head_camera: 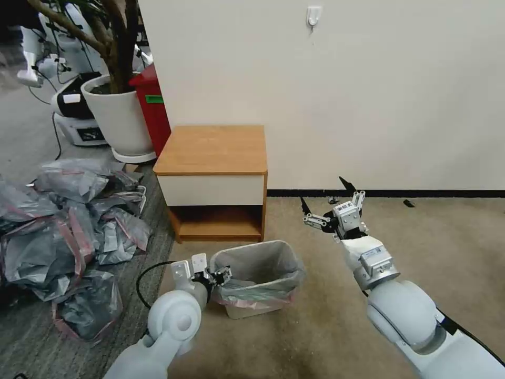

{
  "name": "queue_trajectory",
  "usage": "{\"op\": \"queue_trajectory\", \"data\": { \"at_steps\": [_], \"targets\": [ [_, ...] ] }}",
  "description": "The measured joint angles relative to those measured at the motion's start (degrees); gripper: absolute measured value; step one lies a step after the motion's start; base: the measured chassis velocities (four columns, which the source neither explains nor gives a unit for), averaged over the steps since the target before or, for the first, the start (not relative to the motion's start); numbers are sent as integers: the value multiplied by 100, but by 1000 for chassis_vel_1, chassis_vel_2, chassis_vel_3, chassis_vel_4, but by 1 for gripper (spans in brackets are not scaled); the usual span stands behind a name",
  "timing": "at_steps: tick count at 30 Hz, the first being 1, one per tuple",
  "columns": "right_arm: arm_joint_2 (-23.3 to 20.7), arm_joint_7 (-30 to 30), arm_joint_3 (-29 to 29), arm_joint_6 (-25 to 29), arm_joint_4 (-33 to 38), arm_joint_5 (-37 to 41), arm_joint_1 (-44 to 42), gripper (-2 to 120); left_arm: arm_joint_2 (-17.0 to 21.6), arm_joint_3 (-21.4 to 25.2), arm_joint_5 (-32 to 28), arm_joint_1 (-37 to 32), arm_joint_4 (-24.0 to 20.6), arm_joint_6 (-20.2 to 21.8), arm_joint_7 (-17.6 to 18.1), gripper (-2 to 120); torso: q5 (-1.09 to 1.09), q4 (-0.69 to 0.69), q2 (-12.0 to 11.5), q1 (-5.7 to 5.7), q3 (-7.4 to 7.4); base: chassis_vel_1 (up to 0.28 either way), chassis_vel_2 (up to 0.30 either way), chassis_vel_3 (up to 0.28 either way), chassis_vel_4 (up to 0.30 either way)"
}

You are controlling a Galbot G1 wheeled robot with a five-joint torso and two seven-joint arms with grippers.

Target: Pick up the garbage bag from the table and place it over the trash can.

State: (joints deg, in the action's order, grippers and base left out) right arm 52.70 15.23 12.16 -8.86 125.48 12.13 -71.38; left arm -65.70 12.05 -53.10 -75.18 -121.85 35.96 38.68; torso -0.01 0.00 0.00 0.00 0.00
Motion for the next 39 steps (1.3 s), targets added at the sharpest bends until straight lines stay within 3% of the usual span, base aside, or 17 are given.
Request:
{"op": "queue_trajectory", "data": {
  "at_steps": [2, 3, 5, 6, 7, 9, 10, 13, 14, 16, 21, 27, 39],
  "targets": [
    [42, 4, 68, 29, 37, 480, -15, 100, 100, 192, 521, -180, -255, -224, -410, 97, 0, 0, 0, 0, 0, 0, 0, 0, 0],
    [42, 4, 68, 29, 37, 480, -15, 100, 100, 192, 521, -180, -255, -224, -410, 97, 0, 0, 0, 0, 0, 0, 0, 0, 0],
    [89, 7, 175, 57, 59, 755, -55, 100, 164, 398, 1075, -363, -394, -513, -804, 99, 0, 0, 0, 0, 0, 0, 0, 0, 0],
    [157, -11, 309, 144, 63, 867, -120, 100, 191, 586, 1657, -542, -469, -977, -1145, 100, 0, 0, 0, 0, 0, 0, 0, 0, 0],
    [157, -11, 309, 144, 63, 867, -120, 100, 191, 586, 1657, -542, -469, -977, -1145, 100, 0, 0, 0, 0, 0, 0, 0, 0, 0],
    [285, -116, 579, 353, 63, 934, -266, 100, 152, 957, 2633, -913, -569, -1772, -1661, 100, 0, 0, 0, 0, 0, 0, 0, 0, 0],
    [285, -116, 579, 353, 63, 934, -266, 100, 152, 957, 2633, -913, -569, -1772, -1661, 100, 0, 0, 0, 0, 0, 0, 0, 0, 0],
    [602, -305, 1057, 435, 75, 1013, -524, 100, -254, 1453, 3361, -1424, -751, -2764, -2135, 100, 2, 1, 0, 0, 0, 0, 0, 0, 0],
    [602, -305, 1057, 435, 75, 1013, -524, 100, -254, 1453, 3361, -1424, -751, -2764, -2135, 100, 2, 1, 0, 0, 0, 0, 0, 0, 0],
    [901, -613, 1470, 435, 37, 1036, -759, 100, -557, 1763, 3638, -1674, -837, -3242, -2378, 100, 1, 0, 0, 0, -1, 0, 0, 0, 0],
    [1224, -953, 1914, 415, 18, 854, -1048, 100, -794, 2065, 3868, -1826, -813, -3657, -2586, 100, 1, 0, 1, -1, -1, 0, 0, 0, 0],
    [1803, -1381, 2602, 248, -44, -206, -1553, 100, -1164, 2150, 4126, -1939, -287, -4088, -2609, 100, 0, 0, 0, 0, -1, 0, 0, 0, 0],
    [2216, -1415, 2459, 264, -294, -693, -1788, 100, -1565, 1944, 4654, -1956, 244, -4466, -2924, 100, 0, 0, 0, 0, 0, 0, 0, 0, 0]
  ]
}}
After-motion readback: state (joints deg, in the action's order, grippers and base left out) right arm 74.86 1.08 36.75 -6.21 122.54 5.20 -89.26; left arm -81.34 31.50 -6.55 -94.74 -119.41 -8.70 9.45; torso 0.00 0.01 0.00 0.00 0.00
